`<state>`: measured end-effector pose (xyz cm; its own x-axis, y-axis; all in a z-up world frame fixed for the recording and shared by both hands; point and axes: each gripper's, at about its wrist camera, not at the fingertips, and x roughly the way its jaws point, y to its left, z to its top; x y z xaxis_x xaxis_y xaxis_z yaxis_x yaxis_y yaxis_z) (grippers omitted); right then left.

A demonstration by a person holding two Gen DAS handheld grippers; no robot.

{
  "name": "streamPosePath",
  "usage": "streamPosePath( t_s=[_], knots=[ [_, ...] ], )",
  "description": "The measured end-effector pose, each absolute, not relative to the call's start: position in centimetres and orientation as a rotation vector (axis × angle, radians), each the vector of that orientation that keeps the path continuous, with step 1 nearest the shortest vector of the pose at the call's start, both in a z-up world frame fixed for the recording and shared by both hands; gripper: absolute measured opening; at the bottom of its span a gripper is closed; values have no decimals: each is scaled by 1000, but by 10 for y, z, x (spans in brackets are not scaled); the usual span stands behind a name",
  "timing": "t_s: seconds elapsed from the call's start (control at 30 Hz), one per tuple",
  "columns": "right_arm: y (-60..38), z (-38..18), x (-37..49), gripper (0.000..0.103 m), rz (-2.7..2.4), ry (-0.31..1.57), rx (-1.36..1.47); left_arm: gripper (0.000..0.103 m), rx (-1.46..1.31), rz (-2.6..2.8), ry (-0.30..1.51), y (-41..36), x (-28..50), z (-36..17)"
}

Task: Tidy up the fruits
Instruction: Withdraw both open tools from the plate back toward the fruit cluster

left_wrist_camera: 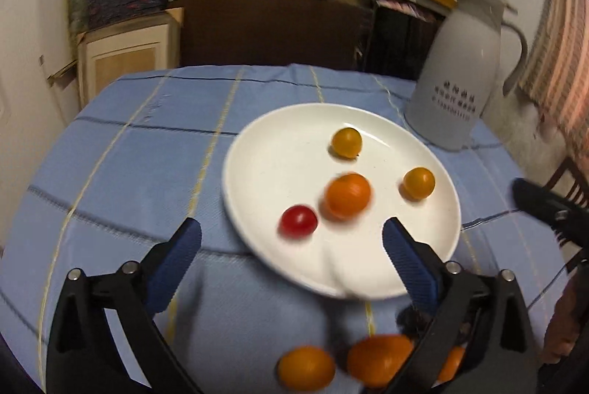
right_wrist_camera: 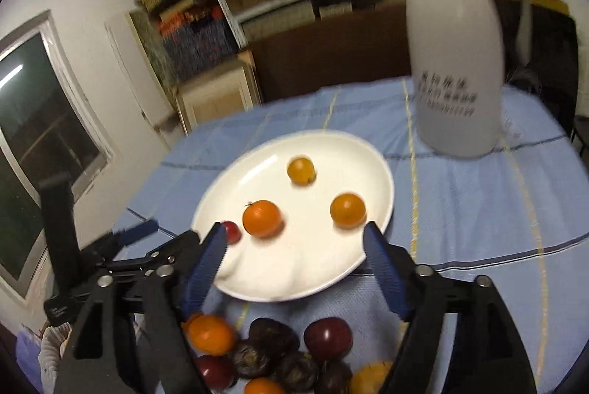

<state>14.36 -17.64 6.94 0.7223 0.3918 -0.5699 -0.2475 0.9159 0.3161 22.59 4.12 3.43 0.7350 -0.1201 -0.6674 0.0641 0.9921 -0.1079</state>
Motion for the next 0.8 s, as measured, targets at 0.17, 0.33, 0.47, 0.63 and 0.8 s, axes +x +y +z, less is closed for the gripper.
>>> streamPosePath(
  t_s=[0.17,0.33,0.47,0.63,0.8],
  knots=[
    [-191,68,95,87,340,600,184,98,-172,-47,706,70,170,32],
    [-208,22,56,87,278,686,126,98,-161,-16,754,74,125,13],
    [-214,20,25,87,276,670,100,98,-106,-6,775,69,98,0],
    [-205,4,5,87,263,715,29,98,-45,-15,820,58,83,-14],
    [-212,4,5,87,228,718,61,98,3,-18,825,49,82,-16]
  ],
)
